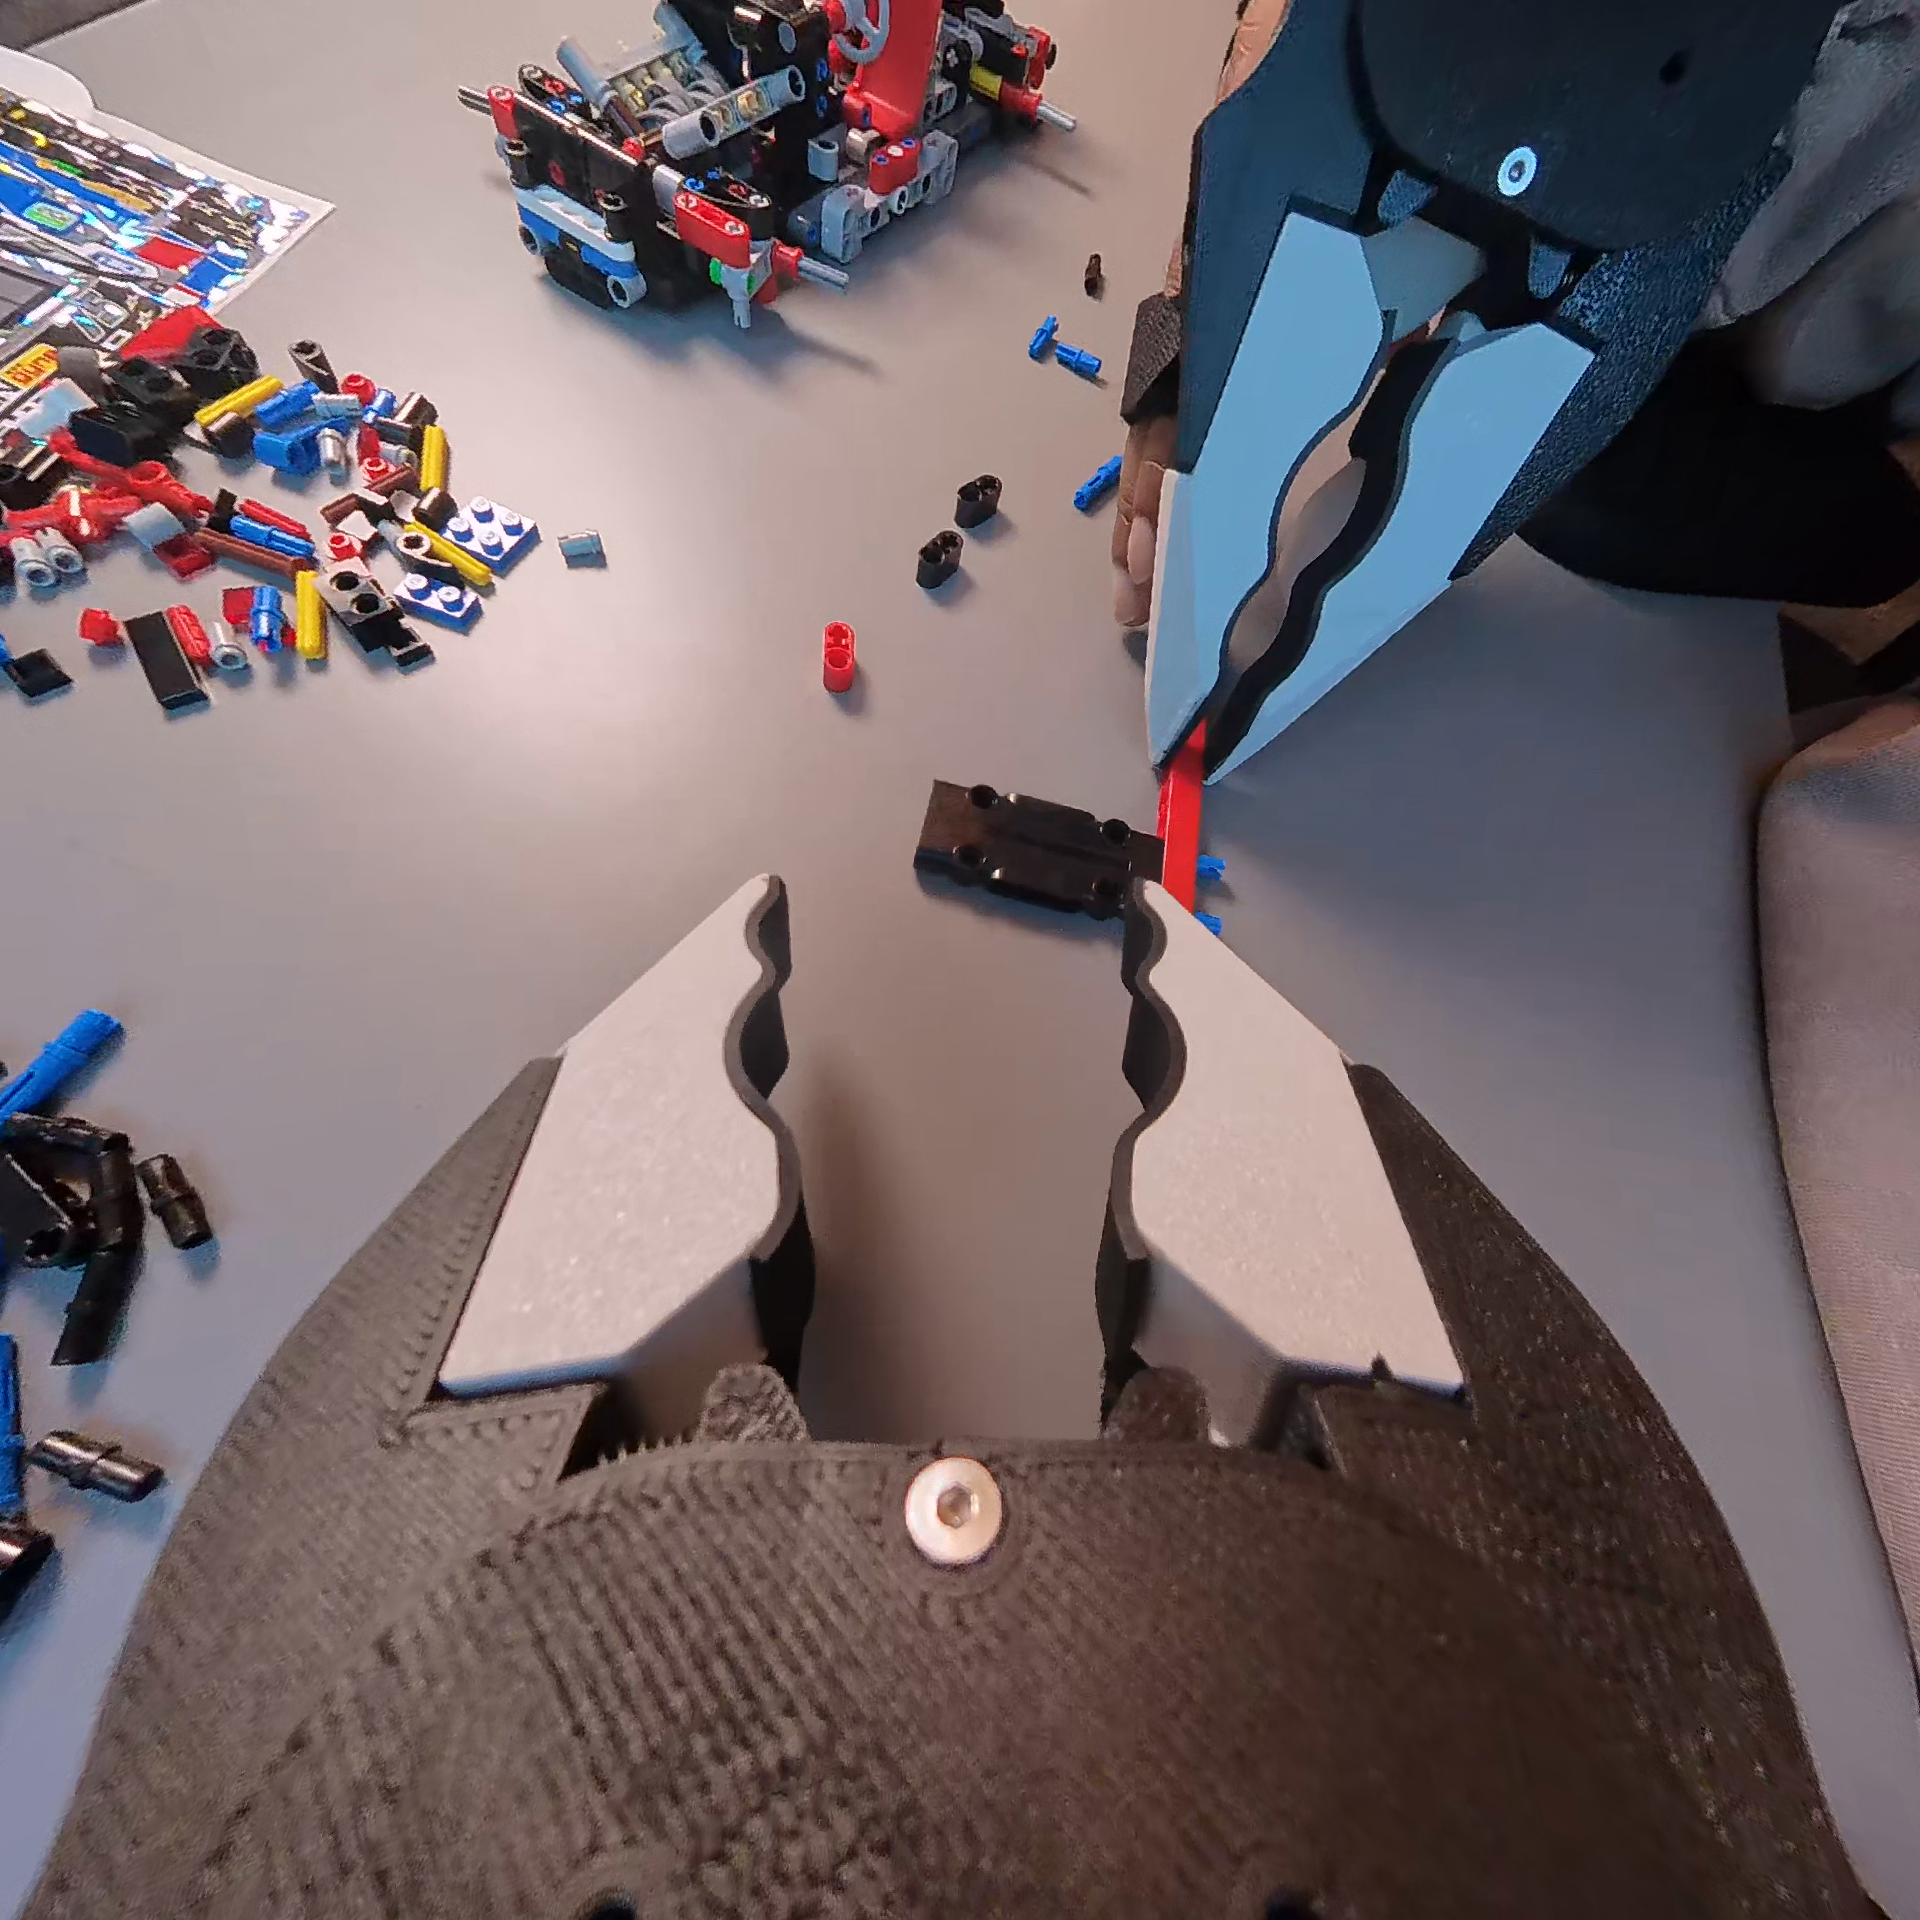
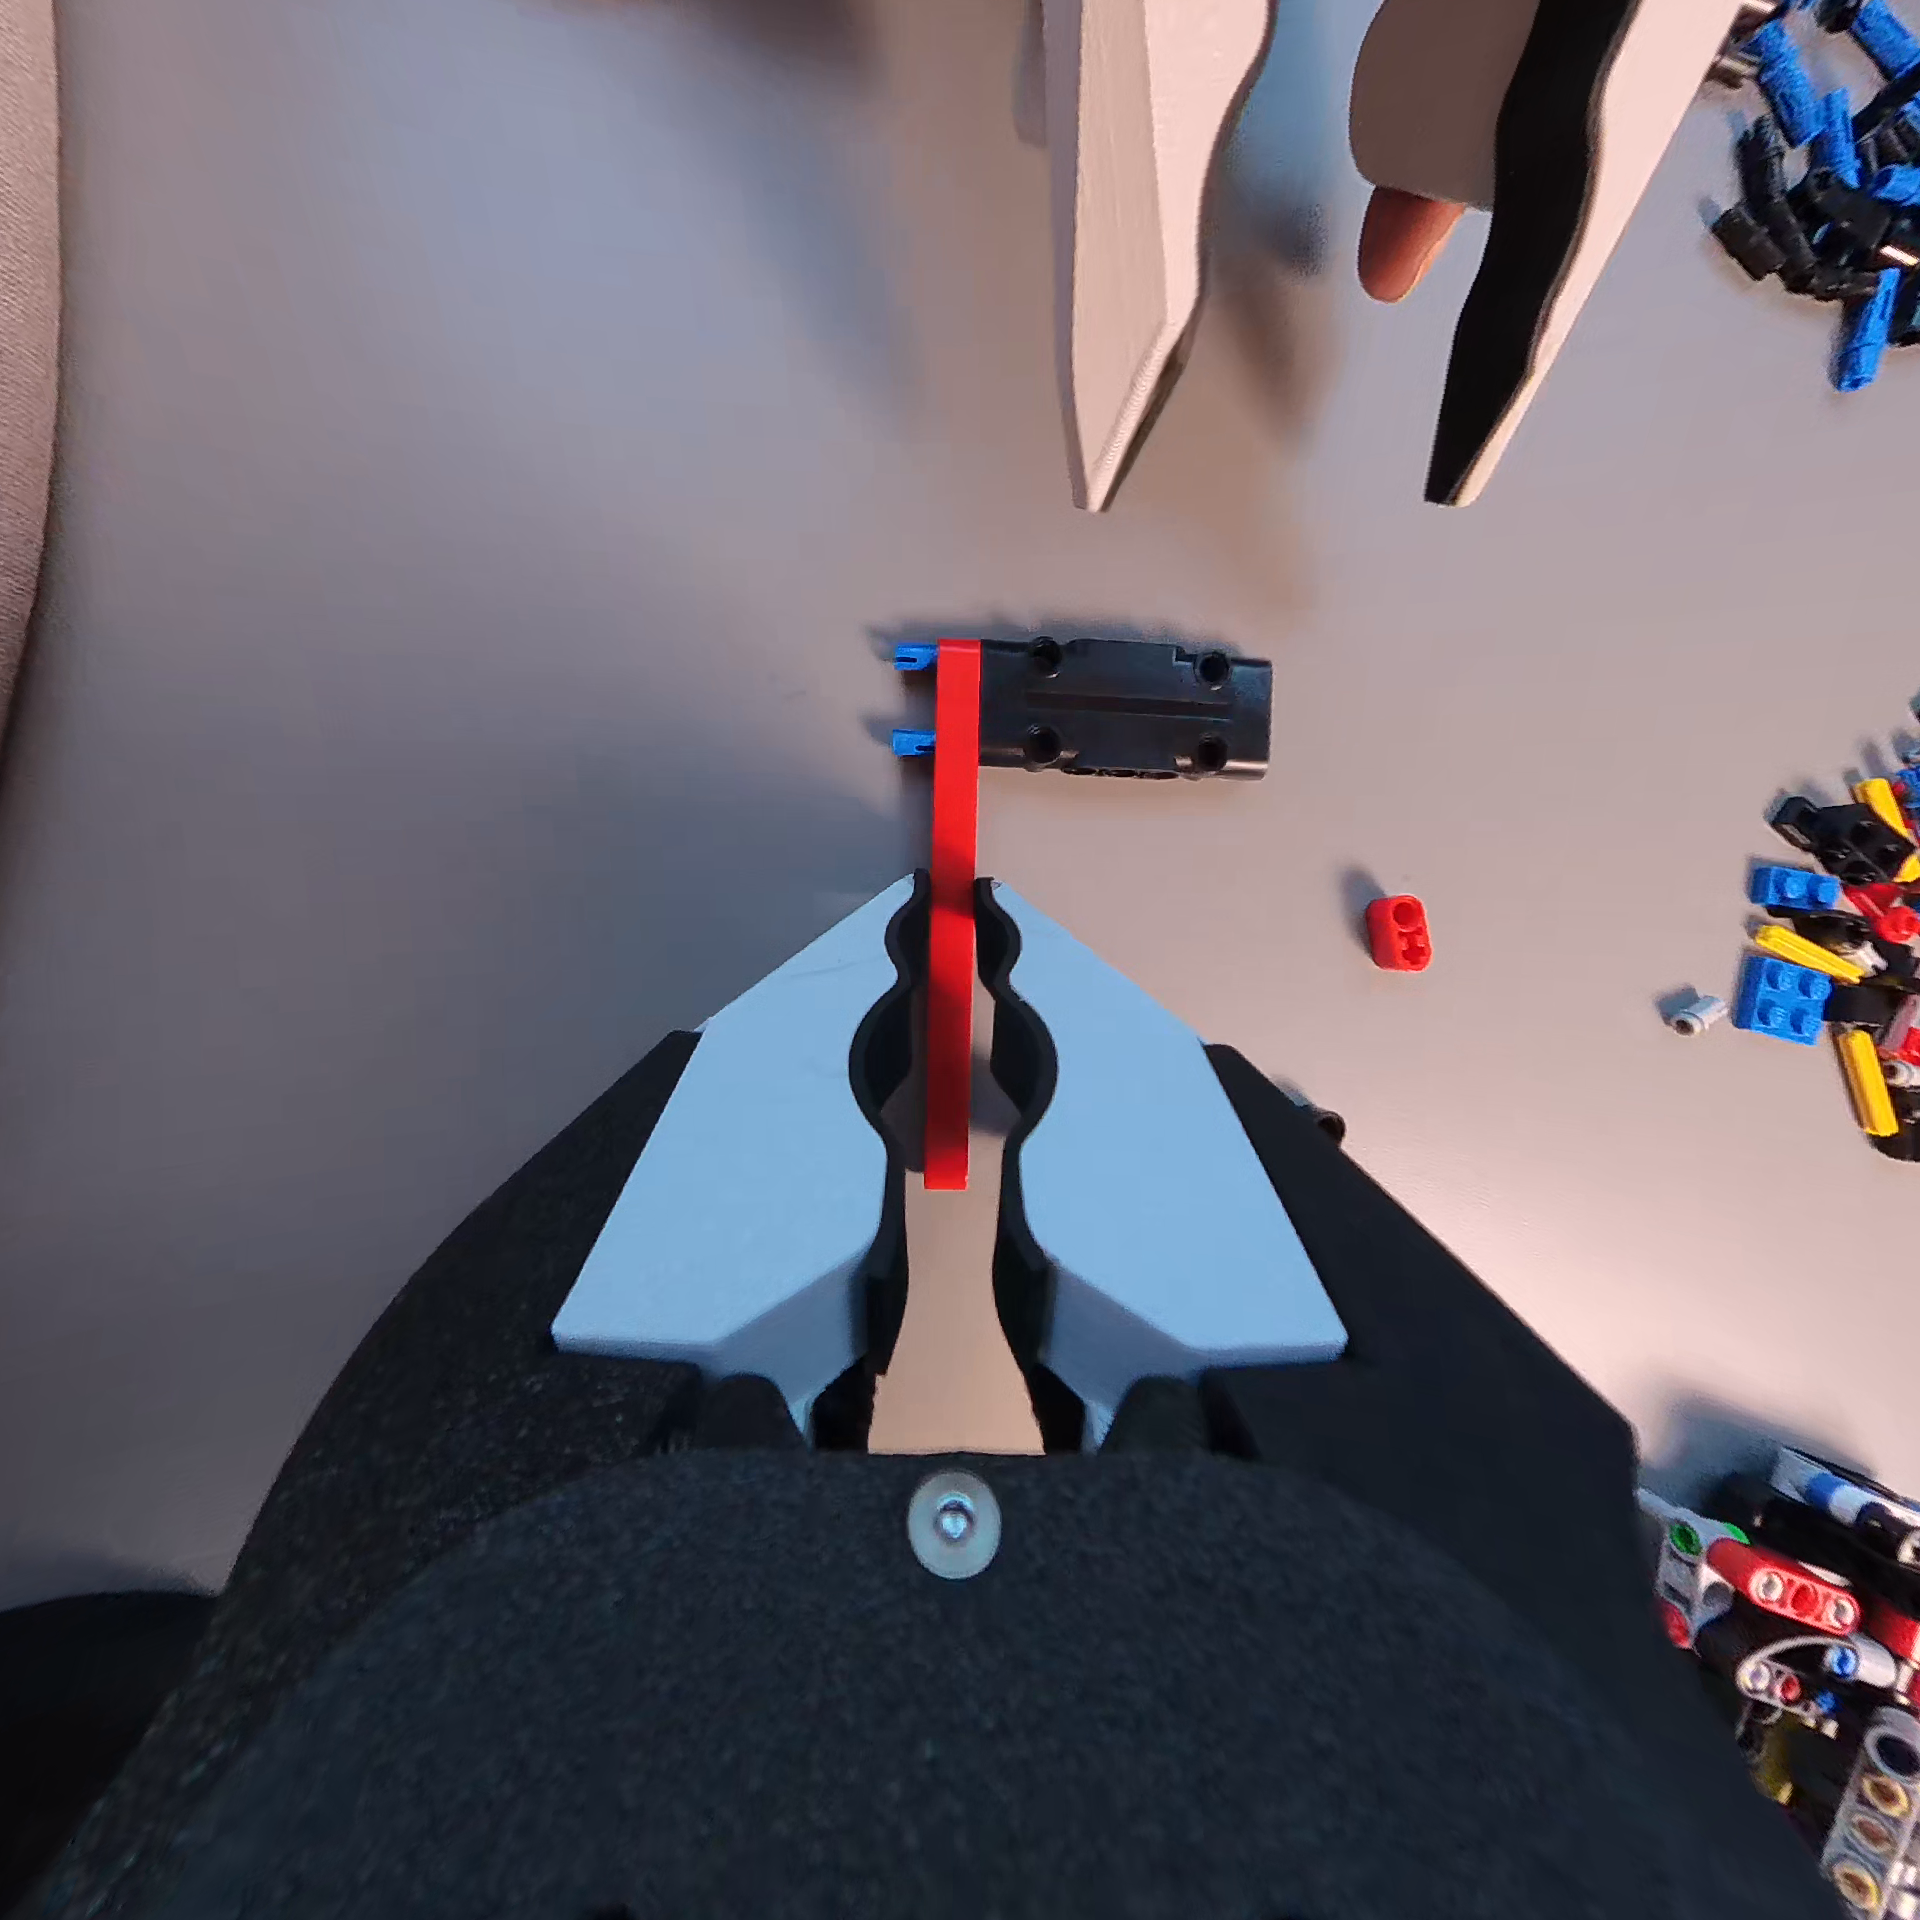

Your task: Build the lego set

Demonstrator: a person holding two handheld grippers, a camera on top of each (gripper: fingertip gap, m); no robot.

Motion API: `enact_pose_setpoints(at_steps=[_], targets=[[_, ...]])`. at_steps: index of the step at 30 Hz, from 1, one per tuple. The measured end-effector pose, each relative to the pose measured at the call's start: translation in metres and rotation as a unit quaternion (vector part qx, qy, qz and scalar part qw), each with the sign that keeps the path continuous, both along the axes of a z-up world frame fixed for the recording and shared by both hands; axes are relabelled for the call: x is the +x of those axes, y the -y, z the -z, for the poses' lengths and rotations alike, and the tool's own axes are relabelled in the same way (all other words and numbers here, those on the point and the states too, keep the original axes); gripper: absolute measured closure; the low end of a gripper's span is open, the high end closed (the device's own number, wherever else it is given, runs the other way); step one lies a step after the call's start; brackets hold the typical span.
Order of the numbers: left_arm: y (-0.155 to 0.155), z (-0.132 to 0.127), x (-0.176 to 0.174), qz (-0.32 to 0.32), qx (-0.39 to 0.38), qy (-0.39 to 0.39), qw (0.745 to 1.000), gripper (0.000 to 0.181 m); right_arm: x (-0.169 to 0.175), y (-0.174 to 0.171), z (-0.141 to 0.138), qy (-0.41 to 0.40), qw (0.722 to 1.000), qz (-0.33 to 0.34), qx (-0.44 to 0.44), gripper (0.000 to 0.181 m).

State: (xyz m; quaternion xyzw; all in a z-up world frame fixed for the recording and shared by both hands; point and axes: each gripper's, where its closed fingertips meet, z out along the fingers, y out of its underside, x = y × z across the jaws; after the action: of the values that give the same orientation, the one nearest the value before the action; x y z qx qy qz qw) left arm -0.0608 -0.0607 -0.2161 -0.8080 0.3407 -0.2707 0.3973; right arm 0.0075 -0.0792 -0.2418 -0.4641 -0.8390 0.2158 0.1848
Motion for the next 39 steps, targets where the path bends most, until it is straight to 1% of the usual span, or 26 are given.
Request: enact_pose_setpoints(at_steps=[4, 9, 13, 17, 19, 22, 27, 29, 31, 35, 39], targets=[[0.005, 0.004, 0.005, 0.019, -0.003, -0.008, 1.000, 0.114, 0.004, -0.003, -0.004, -0.015, 1.000, 0.006, -0.002, 0.165], [0.011, 0.009, 0.012, 0.042, 0.003, -0.024, 0.999, 0.111, 0.015, -0.011, -0.017, -0.058, 0.997, 0.043, -0.018, 0.157], [0.013, 0.012, 0.018, 0.054, 0.008, -0.031, 0.998, 0.111, 0.022, -0.012, -0.028, -0.122, 0.989, 0.076, -0.043, 0.156], [0.013, 0.013, 0.023, 0.059, 0.017, -0.037, 0.997, 0.108, 0.018, -0.018, -0.048, -0.219, 0.966, 0.107, -0.082, 0.156], [0.014, 0.013, 0.026, 0.062, 0.017, -0.037, 0.997, 0.105, 0.017, -0.025, -0.055, -0.242, 0.958, 0.122, -0.097, 0.156], [0.015, 0.014, 0.030, 0.065, 0.016, -0.042, 0.997, 0.101, 0.019, -0.033, -0.056, -0.252, 0.955, 0.130, -0.084, 0.157], [0.013, 0.017, 0.033, 0.064, 0.015, -0.055, 0.996, 0.101, 0.022, -0.038, -0.057, -0.266, 0.948, 0.143, -0.101, 0.160], [0.014, 0.019, 0.034, 0.067, 0.021, -0.066, 0.995, 0.106, 0.023, -0.043, -0.056, -0.270, 0.945, 0.153, -0.107, 0.161], [0.013, 0.020, 0.034, 0.068, 0.034, -0.081, 0.994, 0.116, 0.023, -0.047, -0.055, -0.272, 0.942, 0.162, -0.112, 0.161], [0.010, 0.020, 0.033, 0.063, 0.038, -0.086, 0.994, 0.118, 0.022, -0.053, -0.055, -0.277, 0.937, 0.174, -0.119, 0.162], [0.002, 0.019, 0.021, 0.046, 0.055, -0.096, 0.993, 0.118, 0.022, -0.059, -0.057, -0.288, 0.931, 0.186, -0.128, 0.163]])
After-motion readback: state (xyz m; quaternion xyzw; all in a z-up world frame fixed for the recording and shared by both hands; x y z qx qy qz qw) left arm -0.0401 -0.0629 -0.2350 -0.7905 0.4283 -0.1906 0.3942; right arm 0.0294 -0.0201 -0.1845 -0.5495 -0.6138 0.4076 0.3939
